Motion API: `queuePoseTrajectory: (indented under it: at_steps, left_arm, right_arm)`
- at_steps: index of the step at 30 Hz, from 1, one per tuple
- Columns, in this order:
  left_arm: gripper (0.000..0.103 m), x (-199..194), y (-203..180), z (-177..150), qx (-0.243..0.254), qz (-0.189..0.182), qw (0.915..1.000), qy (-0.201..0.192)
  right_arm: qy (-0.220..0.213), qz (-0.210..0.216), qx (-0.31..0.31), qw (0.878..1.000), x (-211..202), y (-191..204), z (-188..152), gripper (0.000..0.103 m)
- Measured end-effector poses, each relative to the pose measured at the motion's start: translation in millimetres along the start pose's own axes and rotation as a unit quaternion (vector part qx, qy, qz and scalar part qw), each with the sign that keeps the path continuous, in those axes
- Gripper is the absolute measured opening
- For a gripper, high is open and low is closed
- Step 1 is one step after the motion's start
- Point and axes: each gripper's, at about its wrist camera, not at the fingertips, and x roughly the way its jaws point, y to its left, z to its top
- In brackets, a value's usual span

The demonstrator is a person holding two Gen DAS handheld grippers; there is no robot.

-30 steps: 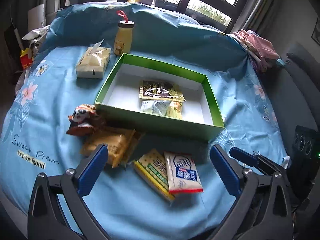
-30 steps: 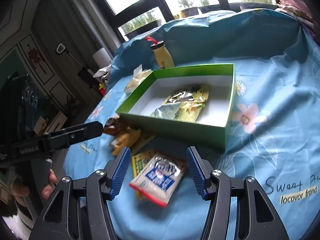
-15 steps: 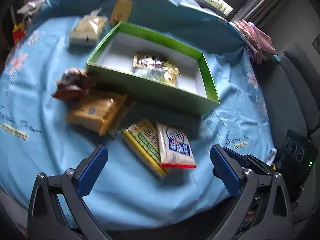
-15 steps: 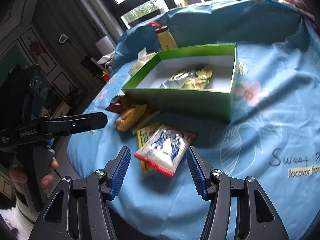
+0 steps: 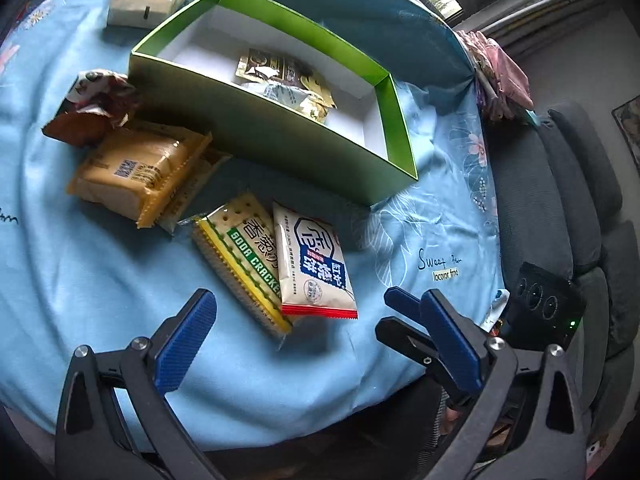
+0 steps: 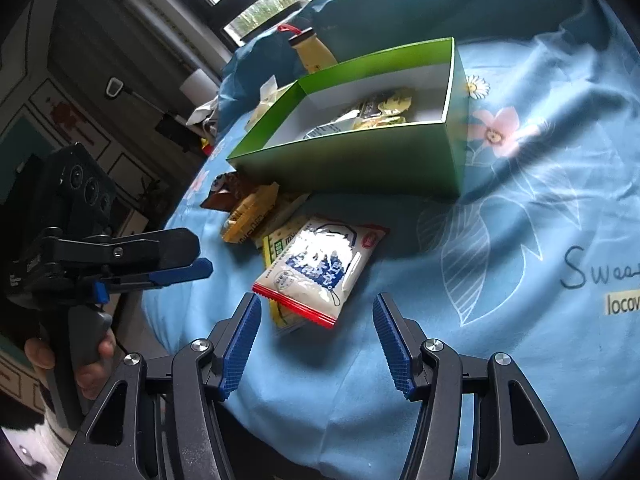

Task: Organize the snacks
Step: 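Move the right tool toward the white-blue packet beside the crackers, then grasp the white-blue packet with the right tool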

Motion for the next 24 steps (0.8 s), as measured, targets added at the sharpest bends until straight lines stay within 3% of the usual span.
queuePoseTrajectory:
  at_steps: [10, 19, 21, 24]
  left_arm:
    - [0.099, 12, 2, 10, -0.007, -0.019, 0.9997, 0.017]
    - [0.083, 25, 3, 14, -0.002, -0.018, 0.9993, 0.031]
    - [0.075, 28, 6, 15, -0.007, -0.019, 0.9992, 0.036]
    - [0.073, 33, 10, 16, -0.012, -0.018, 0.9989, 0.042]
  right_arm:
    - [0.010, 0.014, 0.014, 1.000, 13, -10, 2, 0.059]
    - [0.014, 0.031, 0.015, 0.999, 21, -12, 5, 0.059]
    - [0.015, 0.033, 0.016, 0.999, 23, -13, 5, 0.059]
    - [0.017, 0.036, 0.022, 0.999, 27, -15, 5, 0.059]
